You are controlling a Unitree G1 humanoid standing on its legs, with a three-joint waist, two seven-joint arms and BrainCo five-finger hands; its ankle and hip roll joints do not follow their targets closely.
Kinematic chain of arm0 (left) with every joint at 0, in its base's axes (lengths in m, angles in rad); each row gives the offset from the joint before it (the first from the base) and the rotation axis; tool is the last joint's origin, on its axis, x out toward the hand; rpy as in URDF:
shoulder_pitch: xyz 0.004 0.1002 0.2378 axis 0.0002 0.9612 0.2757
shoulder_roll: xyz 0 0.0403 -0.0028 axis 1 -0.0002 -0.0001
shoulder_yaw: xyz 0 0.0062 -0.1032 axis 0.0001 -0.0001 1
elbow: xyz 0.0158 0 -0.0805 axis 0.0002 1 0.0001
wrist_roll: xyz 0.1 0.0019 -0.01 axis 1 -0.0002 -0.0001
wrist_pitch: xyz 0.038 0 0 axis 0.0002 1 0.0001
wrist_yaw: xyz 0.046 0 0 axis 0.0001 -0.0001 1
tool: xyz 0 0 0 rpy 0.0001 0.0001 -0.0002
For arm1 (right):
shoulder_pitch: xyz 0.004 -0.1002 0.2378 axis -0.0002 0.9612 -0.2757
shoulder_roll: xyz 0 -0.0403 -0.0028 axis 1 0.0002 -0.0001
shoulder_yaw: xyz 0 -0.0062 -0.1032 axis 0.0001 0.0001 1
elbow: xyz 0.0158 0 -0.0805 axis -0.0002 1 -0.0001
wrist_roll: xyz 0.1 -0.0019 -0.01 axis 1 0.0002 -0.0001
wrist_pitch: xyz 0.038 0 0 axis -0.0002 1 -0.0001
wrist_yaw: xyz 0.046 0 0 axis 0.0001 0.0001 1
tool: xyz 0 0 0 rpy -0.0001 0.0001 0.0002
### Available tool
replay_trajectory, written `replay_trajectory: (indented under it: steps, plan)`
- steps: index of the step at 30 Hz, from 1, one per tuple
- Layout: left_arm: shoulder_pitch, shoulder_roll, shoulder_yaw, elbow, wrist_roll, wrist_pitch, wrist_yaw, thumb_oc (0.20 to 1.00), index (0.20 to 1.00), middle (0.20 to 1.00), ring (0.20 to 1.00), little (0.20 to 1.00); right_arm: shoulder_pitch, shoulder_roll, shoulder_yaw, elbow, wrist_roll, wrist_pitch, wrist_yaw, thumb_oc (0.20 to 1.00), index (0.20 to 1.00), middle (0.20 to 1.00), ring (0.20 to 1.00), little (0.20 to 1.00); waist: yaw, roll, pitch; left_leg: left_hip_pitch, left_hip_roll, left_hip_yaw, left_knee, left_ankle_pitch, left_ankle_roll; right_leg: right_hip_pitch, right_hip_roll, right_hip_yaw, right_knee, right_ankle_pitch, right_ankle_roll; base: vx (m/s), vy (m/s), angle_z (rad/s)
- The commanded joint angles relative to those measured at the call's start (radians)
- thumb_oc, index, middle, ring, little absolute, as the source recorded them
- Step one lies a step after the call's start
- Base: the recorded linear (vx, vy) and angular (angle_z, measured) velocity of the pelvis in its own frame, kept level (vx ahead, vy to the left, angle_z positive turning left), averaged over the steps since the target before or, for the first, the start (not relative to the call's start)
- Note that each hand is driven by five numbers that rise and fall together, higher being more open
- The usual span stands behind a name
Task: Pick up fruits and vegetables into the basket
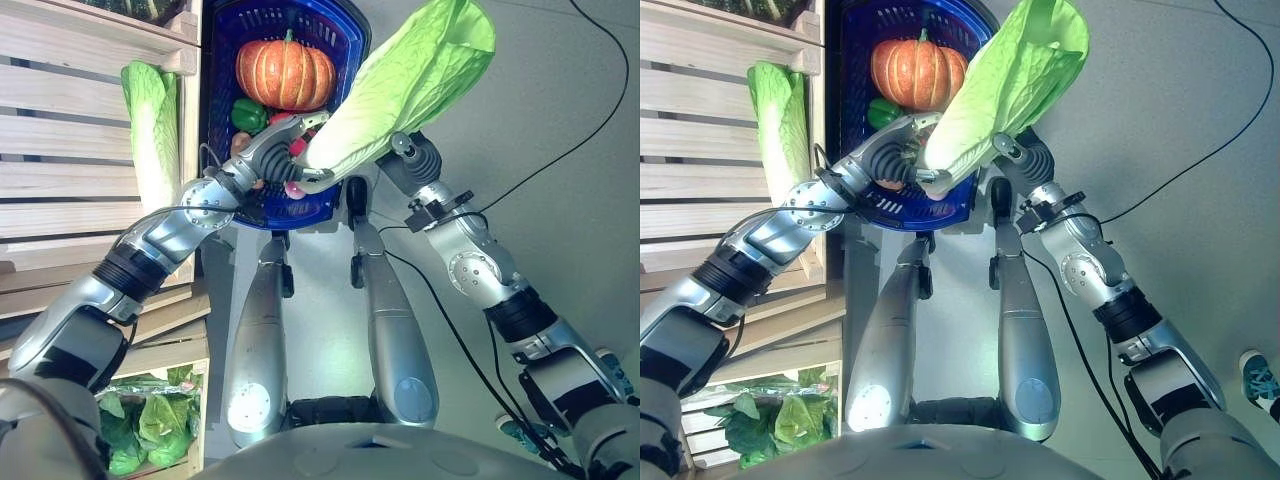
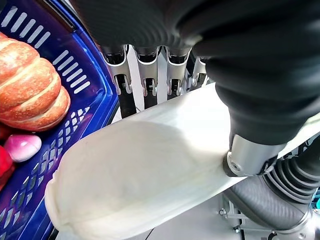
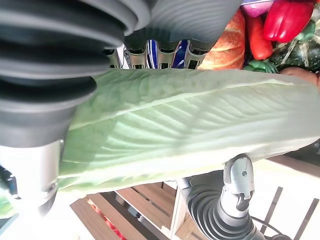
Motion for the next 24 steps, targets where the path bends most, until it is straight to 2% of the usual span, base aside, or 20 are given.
replay_trajectory:
  steps: [1, 12, 22, 23, 24]
  plan:
    - [0.033, 0.001, -0.004, -0.078, 0.038, 0.007, -0.02, 0.2, 0.2, 0.2, 0.2, 0.2, -0.018, -0.005, 0.01, -0.151, 0.008, -0.071, 0.025, 1.0, 1.0, 1.0, 1.0, 1.0, -0.004, 0.039, -0.038, 0.002, -0.024, -0.002, -0.131, 0.082, -0.003, 0.058, 0.03, -0.08, 0.08, -0.137, 0.068, 0.0, 0.0, 0.0]
    - [0.02, 0.021, -0.031, -0.088, 0.05, 0.059, -0.104, 0.2, 0.2, 0.2, 0.2, 0.2, -0.01, -0.01, -0.042, -0.152, 0.025, -0.169, -0.011, 1.0, 1.0, 1.0, 1.0, 1.0, -0.012, 0.039, -0.038, 0.001, -0.024, 0.003, -0.133, 0.079, -0.002, 0.056, 0.031, -0.079, 0.077, -0.134, 0.072, 0.0, 0.0, 0.0]
    - [0.012, 0.015, -0.038, -0.095, 0.048, 0.084, -0.161, 0.2, 0.2, 0.2, 0.2, 0.2, 0.003, 0.012, -0.062, -0.162, 0.028, -0.184, 0.022, 1.0, 1.0, 1.0, 1.0, 1.0, -0.016, 0.041, -0.038, -0.001, -0.025, 0.005, -0.133, 0.076, -0.001, 0.054, 0.028, -0.079, 0.075, -0.134, 0.073, 0.0, 0.0, 0.0]
    - [0.012, 0.015, -0.039, -0.093, 0.045, 0.084, -0.168, 0.2, 0.2, 0.2, 0.2, 0.2, 0.002, 0.012, -0.061, -0.161, 0.028, -0.184, 0.03, 0.846, 0.846, 0.846, 0.846, 0.846, -0.016, 0.042, -0.038, 0.0, -0.025, 0.005, -0.133, 0.076, -0.001, 0.055, 0.027, -0.08, 0.075, -0.134, 0.073, 0.0, 0.0, 0.0]
    - [0.011, 0.016, -0.039, -0.093, 0.043, 0.083, -0.178, 0.2, 0.2, 0.2, 0.2, 0.2, 0.001, 0.012, -0.059, -0.161, 0.026, -0.182, 0.042, 0.595, 0.595, 0.595, 0.595, 0.595, -0.015, 0.042, -0.038, 0.001, -0.024, 0.005, -0.133, 0.075, 0.0, 0.056, 0.027, -0.08, 0.075, -0.134, 0.074, 0.0, 0.0, 0.0]
